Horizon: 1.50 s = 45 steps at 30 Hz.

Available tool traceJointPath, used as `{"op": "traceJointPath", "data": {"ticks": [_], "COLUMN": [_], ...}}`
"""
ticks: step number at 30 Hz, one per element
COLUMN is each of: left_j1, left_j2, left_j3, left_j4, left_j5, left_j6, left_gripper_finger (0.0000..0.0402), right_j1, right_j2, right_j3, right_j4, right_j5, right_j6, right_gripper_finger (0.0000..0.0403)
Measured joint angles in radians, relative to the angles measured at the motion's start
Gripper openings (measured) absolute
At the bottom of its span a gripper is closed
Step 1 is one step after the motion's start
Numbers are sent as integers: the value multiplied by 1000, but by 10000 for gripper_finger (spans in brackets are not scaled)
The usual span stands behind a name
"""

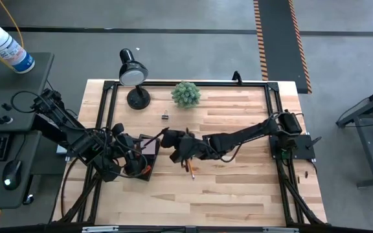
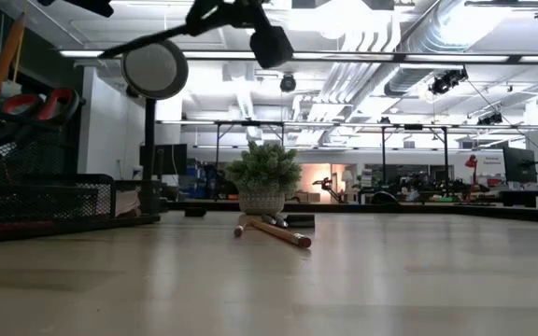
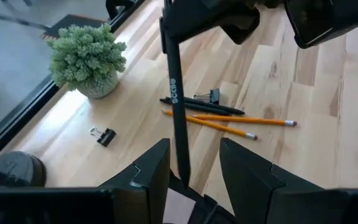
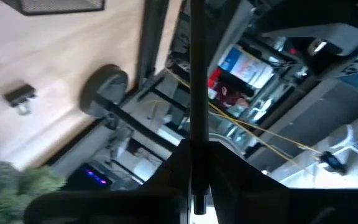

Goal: Pick and place office supplies into organizer
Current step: Put the left black pen into the desk organizer

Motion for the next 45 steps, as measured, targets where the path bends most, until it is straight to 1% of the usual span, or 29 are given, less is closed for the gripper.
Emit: {"op": "traceJointPath", "data": {"ticks": [4,12,16,20,26,30,32,34,38,40,41,42,45], "left_j1": [0,0,1,49,163,191,189,189,189,189,189,189,189], "left_j2": [0,0,0,0,0,0,0,0,0,0,0,0,0], "left_j3": [0,5,5,5,5,5,5,5,5,5,5,5,5], "left_j4": [21,53,85,143,213,236,236,236,236,233,233,233,232], "left_j5": [18,34,35,69,195,212,209,209,209,206,205,201,175], "left_j6": [-3,1,3,33,123,177,187,189,196,199,206,210,216], "left_gripper_finger": [129,129,129,129,129,128,121,105,53,23,15,12,26], "right_j1": [4,33,42,42,41,41,41,41,40,41,41,41,43], "right_j2": [0,0,0,0,0,0,0,0,0,0,0,0,0], "right_j3": [0,0,0,0,0,0,0,0,0,0,0,0,0], "right_j4": [41,130,141,140,155,155,155,156,155,152,151,151,160], "right_j5": [-28,-68,-101,-120,-127,-105,-104,-103,-103,-100,-96,-93,-72], "right_j6": [-59,-103,-111,-112,-110,-90,-80,-80,-73,-44,-30,-14,39], "right_gripper_finger": [24,24,24,24,24,24,25,29,26,26,30,37,70]}}
